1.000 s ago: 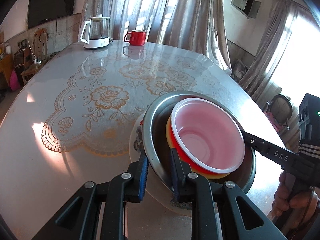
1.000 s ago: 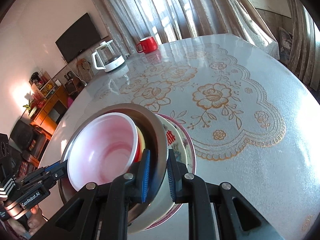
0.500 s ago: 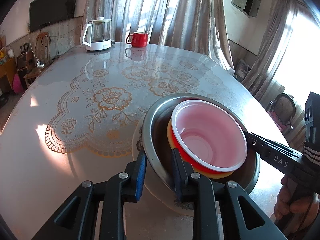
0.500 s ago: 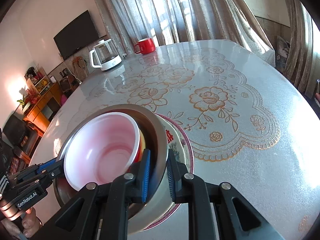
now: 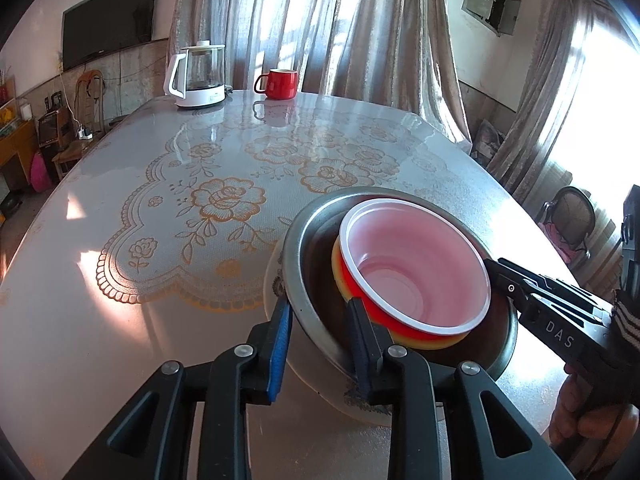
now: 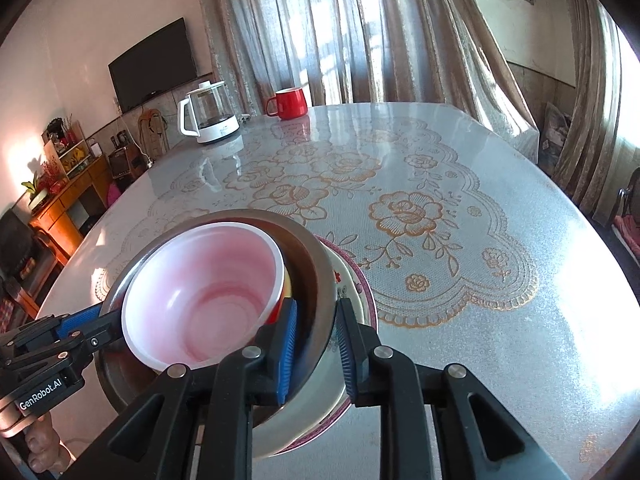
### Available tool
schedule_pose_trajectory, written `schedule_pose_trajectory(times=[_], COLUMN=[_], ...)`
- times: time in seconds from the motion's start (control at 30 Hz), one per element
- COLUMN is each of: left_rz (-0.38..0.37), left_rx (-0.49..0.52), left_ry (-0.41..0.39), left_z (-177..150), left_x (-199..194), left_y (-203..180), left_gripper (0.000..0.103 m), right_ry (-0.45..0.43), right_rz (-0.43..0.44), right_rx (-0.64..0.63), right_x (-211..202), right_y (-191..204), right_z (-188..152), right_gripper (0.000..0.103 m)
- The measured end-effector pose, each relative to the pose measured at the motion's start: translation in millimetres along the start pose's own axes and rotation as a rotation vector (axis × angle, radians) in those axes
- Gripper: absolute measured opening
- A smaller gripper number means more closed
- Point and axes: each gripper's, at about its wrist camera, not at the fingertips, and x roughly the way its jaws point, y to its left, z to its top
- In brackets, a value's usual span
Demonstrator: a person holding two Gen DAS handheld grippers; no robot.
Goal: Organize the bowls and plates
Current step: 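Lower the steel bowl onto the top plate of the stack with the right tool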
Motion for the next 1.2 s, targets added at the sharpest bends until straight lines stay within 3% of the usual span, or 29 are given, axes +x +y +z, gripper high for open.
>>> schedule_pose_trajectory(times=[1.2], left_rz=[0.064], left_rx=[0.0], left_ry=[-0.08], left_z=[-11.2], left_x=[-34.4], left_y=[10.3], left_gripper=[0.033], right_ry=[0.0], right_rz=[-0.003], right_rx=[0.029], right_x=[-5.3], right_y=[0.6], right_z=[-6.2], right_gripper=[0.021])
